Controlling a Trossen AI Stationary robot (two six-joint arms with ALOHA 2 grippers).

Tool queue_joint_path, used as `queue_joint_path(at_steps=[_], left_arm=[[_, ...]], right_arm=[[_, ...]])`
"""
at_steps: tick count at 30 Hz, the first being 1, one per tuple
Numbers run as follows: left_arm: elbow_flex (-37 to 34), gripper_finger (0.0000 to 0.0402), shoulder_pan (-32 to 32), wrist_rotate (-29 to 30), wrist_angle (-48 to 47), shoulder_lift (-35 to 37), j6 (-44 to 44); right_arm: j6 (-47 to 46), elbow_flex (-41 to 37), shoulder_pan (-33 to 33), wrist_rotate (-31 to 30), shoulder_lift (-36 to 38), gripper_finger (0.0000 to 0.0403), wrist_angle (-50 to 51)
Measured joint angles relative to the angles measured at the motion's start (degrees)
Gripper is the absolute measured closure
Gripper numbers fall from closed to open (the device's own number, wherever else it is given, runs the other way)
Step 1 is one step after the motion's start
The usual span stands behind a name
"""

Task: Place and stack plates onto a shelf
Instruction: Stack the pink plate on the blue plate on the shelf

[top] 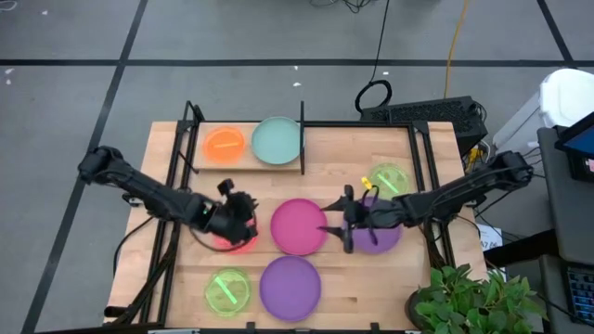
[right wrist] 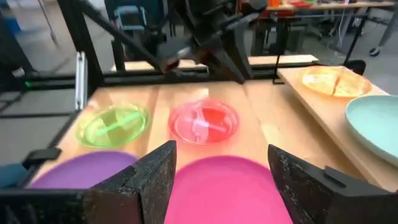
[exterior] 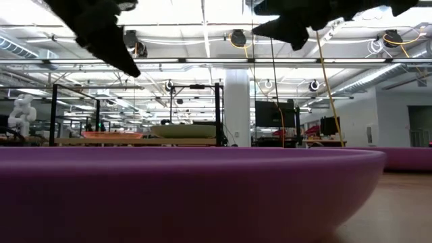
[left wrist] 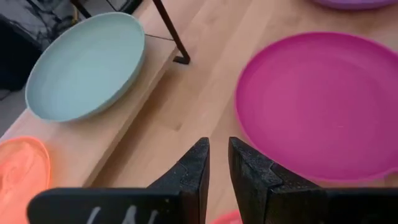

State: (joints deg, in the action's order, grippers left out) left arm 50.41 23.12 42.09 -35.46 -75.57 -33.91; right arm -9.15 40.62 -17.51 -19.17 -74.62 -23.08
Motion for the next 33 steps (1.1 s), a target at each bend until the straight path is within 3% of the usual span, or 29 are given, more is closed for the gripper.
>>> queue_joint_path(at_steps=[5, 12, 17, 23, 33], left_arm=[[-1.71, 0.0335, 5.31, -0.25, 1.68, 0.24, -6.9], [-2.27, 0.0335, 13.2, 3.69, 8.81, 0.31, -8.38], [-2.32, 0.0335, 15.06, 4.52, 8.32, 0.31, -12.34], [-2.32, 0.0335, 15.34, 5.11, 8.56, 0.28, -13.4], [-2.32, 0.0335, 15.34, 5.55, 8.73, 0.28, -13.76]], right_arm=[[1.18, 6.05, 0.01, 0.57, -3.04, 0.0167, 11.4], [0.84, 9.51, -0.25, 7.62, -4.07, 0.0167, 25.21], [2.5, 9.53, -0.26, 13.45, -3.95, 0.0167, 31.31], [7.74, 9.51, -0.62, 13.67, -3.94, 0.018, 39.47], [18.25, 9.46, -0.6, 13.66, -11.51, 0.0223, 36.01]])
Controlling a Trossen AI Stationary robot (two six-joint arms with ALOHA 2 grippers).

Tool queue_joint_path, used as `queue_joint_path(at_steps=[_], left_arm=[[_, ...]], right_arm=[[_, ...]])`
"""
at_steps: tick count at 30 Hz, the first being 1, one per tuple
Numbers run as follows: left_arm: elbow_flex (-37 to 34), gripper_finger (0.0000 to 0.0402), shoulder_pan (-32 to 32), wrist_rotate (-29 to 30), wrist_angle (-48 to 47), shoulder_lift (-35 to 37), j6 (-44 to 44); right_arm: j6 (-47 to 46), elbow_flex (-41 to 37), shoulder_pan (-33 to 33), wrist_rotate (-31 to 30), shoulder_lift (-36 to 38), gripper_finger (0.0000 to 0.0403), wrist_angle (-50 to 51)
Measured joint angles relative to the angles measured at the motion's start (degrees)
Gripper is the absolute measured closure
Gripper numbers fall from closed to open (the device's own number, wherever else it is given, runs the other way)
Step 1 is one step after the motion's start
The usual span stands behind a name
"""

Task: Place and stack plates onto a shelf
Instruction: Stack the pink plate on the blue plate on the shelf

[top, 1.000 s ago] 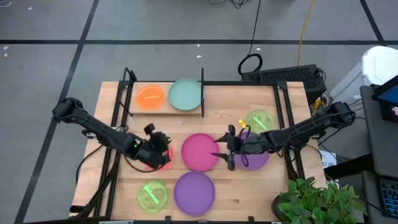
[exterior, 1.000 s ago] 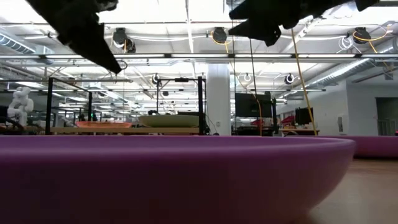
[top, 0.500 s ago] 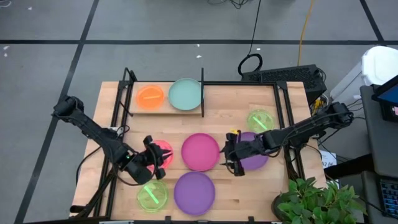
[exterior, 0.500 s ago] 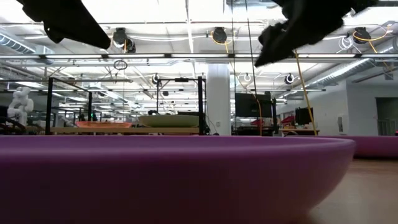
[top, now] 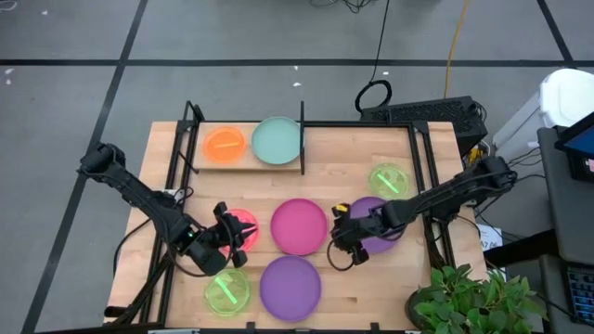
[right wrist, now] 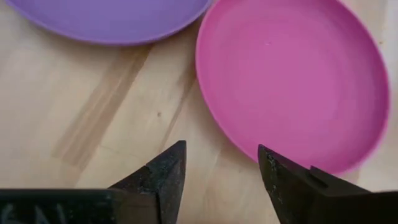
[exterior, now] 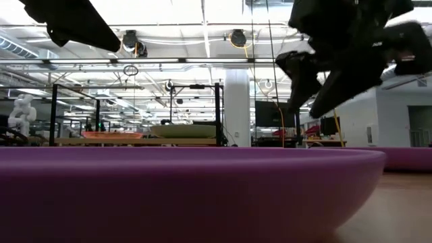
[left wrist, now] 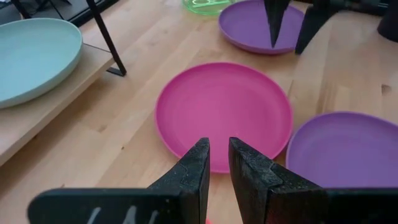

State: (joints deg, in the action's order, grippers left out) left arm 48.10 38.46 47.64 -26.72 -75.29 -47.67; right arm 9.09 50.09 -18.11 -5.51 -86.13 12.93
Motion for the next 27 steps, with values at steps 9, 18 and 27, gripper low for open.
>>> queue_joint_path(at_steps=[9, 18, 27], left_arm=[[0.0, 0.0335, -0.02, 0.0, -0.13, -0.02, -3.33], [0.0, 0.0335, -0.02, -0.02, -0.15, -0.02, -3.66], [0.0, 0.0335, -0.02, -0.02, -0.06, -0.02, -2.71]], right_arm=[[8.81, 0.0, 0.02, -0.25, -6.88, 0.0238, -8.14], [16.22, -0.02, 2.06, -1.22, -11.95, 0.0288, -10.7], [22.62, -0.02, 3.48, -1.99, -13.13, 0.0378, -10.95]])
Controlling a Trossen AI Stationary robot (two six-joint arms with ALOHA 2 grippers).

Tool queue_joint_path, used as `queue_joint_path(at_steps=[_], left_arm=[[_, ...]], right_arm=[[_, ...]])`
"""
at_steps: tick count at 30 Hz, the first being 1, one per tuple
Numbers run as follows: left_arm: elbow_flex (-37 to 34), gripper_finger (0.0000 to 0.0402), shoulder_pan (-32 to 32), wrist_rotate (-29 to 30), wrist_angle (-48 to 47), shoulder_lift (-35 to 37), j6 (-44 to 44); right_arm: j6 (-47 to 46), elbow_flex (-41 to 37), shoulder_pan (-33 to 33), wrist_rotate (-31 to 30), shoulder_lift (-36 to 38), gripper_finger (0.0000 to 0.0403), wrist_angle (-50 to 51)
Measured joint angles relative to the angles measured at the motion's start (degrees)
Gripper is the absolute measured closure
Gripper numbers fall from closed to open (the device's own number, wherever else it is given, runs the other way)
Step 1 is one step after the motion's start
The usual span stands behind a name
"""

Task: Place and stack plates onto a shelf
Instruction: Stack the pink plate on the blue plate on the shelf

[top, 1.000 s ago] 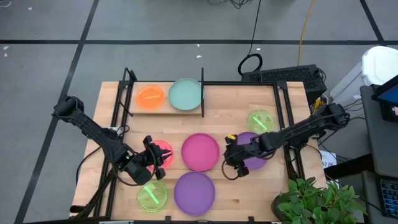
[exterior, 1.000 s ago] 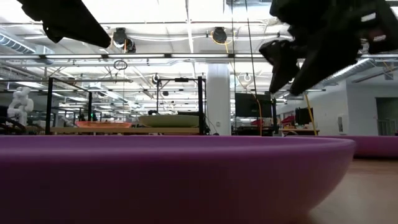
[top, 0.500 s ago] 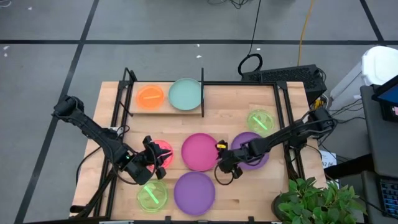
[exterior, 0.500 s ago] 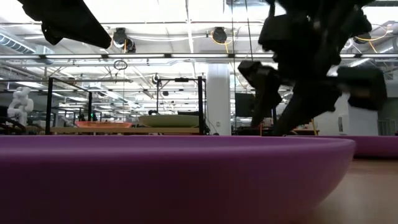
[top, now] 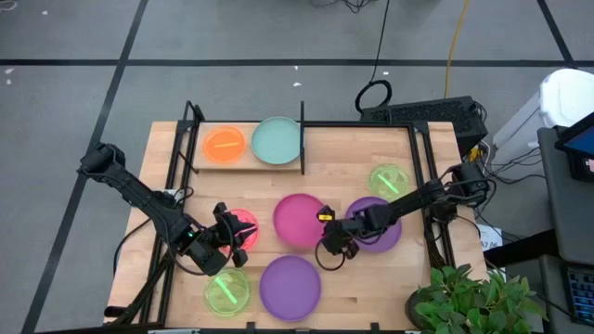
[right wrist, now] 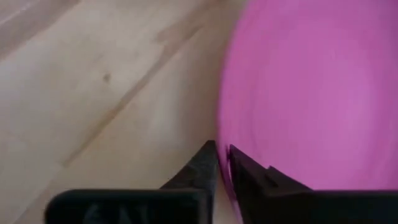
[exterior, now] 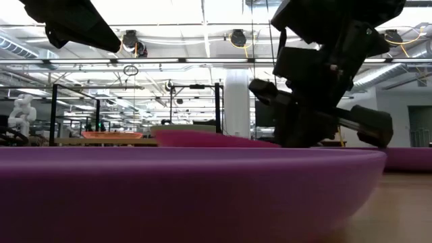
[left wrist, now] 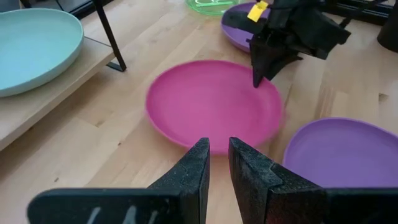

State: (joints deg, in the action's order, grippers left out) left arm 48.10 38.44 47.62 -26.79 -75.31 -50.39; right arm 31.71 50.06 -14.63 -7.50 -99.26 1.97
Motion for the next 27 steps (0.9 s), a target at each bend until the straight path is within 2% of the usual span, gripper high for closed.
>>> queue_joint_path(at_steps=[3, 10, 17, 22, 27], left_arm=[[0.0, 0.0335, -0.43, -0.02, 0.01, 0.0, 1.4], [0.01, 0.0335, -1.07, -0.04, 0.07, 0.0, 3.74], [0.07, 0.0335, -0.49, -2.04, -3.63, 1.25, 9.3], [0.07, 0.0335, -0.39, -1.96, -12.44, 8.02, 13.7], [0.07, 0.0335, -0.33, -0.23, -15.63, 17.98, 19.09]], right_arm=[[2.7, 0.0, 0.06, -1.7, 0.0, 0.0397, -0.05], [6.36, 0.28, -1.19, -8.19, 1.15, 0.0399, -0.22], [4.71, 8.44, -1.58, -9.46, 2.33, 0.04, 6.36], [4.35, 16.76, -0.88, -12.45, 2.28, 0.04, 14.42], [4.44, 24.68, 0.44, -16.11, 2.31, 0.04, 21.73]])
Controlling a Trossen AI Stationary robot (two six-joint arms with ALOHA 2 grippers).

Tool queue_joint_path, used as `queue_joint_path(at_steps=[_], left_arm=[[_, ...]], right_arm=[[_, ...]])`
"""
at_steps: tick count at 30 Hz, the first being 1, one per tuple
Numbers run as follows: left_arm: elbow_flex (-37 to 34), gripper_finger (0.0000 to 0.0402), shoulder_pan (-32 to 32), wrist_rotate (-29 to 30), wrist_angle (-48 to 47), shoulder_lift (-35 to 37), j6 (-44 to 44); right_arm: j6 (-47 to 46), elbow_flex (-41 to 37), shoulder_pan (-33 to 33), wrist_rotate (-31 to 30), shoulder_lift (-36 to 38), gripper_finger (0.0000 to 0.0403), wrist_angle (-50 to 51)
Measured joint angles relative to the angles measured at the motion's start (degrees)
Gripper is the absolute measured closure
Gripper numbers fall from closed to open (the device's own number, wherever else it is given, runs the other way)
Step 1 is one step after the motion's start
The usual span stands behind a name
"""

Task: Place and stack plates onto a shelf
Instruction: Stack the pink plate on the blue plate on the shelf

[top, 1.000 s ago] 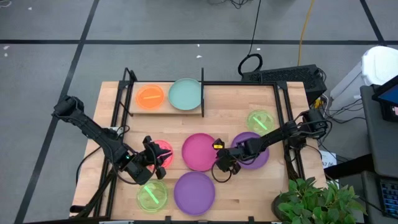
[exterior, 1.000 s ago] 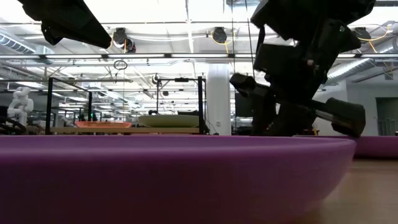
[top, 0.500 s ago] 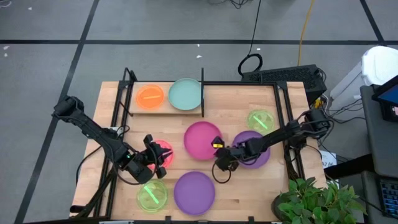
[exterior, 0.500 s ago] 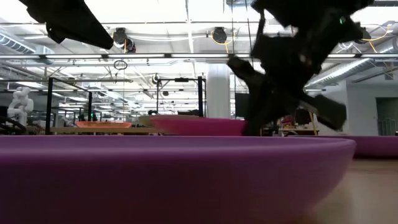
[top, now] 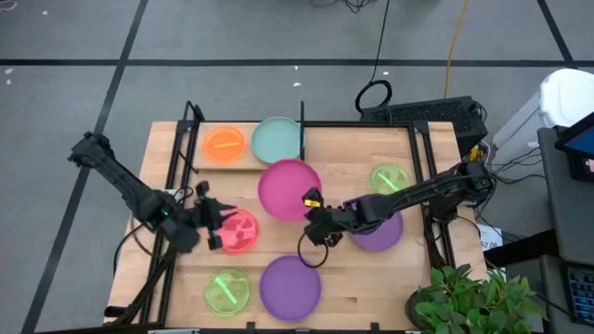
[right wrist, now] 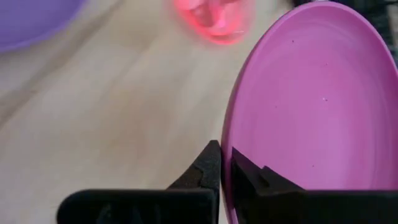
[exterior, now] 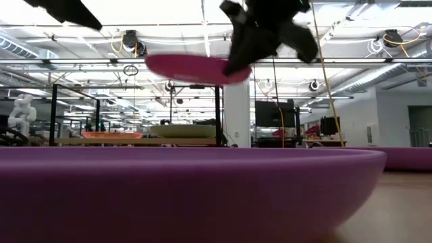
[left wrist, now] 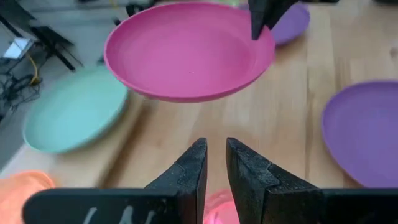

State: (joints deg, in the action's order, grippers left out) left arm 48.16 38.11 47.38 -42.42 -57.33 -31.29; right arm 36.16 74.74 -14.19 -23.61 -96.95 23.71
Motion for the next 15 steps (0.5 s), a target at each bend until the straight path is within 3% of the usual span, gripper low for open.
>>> queue_joint_path(at_steps=[6, 15], left_arm=[[-0.91, 0.0335, -0.04, 1.0, -1.14, 7.41, 1.22], [-8.32, 0.0335, -0.04, 3.41, -0.55, 10.63, -2.86]], right_arm=[[3.32, 6.82, 2.61, -4.17, 0.02, 0.04, 3.27], [13.19, 14.01, 9.19, -4.94, 0.02, 0.0401, 2.58]])
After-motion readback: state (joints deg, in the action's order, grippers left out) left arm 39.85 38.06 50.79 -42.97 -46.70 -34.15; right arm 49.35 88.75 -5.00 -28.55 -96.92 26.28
